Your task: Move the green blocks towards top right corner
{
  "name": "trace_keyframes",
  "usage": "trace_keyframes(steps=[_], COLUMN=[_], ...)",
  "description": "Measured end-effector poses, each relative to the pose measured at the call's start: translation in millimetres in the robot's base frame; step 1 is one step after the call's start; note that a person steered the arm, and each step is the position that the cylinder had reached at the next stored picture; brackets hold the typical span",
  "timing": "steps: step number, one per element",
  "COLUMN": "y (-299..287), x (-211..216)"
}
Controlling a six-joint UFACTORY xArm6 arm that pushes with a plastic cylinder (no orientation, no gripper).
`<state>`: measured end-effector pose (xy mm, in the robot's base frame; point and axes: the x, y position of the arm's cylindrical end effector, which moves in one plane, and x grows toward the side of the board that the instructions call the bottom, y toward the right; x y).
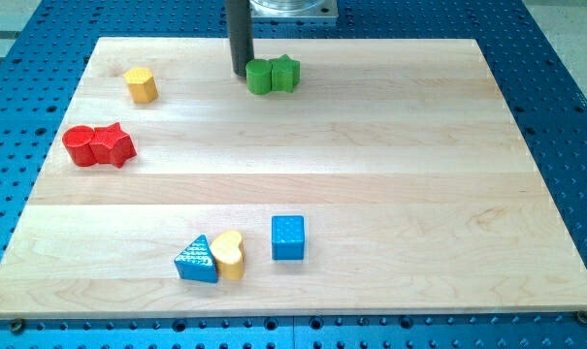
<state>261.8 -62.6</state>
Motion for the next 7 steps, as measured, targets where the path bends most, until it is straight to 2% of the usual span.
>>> trace_keyframes(steps=[1, 2, 3, 4, 5, 7], y=[-41, -41, 4, 98, 125, -8], x=[19, 41, 44, 41, 39, 32])
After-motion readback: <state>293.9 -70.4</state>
